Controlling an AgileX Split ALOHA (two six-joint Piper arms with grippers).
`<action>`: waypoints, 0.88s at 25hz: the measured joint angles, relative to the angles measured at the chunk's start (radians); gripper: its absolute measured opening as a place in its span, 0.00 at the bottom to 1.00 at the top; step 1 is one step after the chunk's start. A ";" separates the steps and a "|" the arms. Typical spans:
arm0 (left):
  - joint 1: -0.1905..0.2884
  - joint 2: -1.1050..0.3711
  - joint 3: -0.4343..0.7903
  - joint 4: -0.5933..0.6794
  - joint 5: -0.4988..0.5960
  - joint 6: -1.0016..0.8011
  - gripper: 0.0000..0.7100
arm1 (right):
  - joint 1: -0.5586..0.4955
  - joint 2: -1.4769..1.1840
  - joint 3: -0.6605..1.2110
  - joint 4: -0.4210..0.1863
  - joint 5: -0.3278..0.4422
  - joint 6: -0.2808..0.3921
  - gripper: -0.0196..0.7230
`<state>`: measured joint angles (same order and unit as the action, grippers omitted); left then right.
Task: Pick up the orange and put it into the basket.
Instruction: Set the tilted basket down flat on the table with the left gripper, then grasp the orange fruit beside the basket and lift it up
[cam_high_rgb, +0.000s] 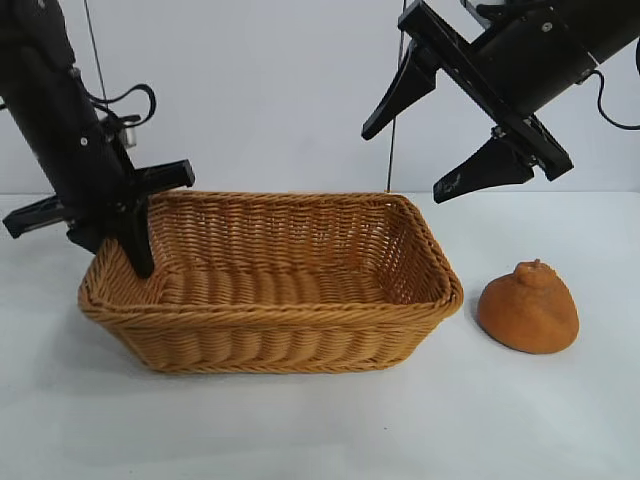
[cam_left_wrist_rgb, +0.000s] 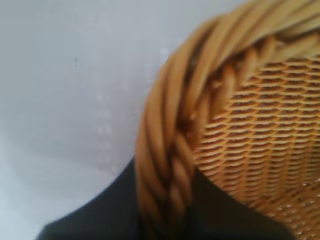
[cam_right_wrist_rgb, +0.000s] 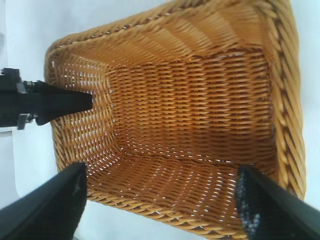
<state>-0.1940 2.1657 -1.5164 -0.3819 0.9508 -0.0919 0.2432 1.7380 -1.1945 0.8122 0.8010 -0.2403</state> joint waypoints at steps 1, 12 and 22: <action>0.000 -0.001 -0.005 -0.001 0.004 0.000 0.56 | 0.000 0.000 0.000 -0.002 0.001 0.000 0.78; 0.012 -0.152 -0.120 0.143 0.141 0.030 0.92 | 0.000 0.000 0.000 -0.002 0.001 0.000 0.78; 0.188 -0.189 -0.125 0.363 0.226 0.037 0.92 | 0.000 0.000 0.000 -0.033 0.009 0.034 0.78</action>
<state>-0.0057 1.9762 -1.6416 -0.0187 1.1765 -0.0550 0.2432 1.7380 -1.1945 0.7795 0.8103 -0.2062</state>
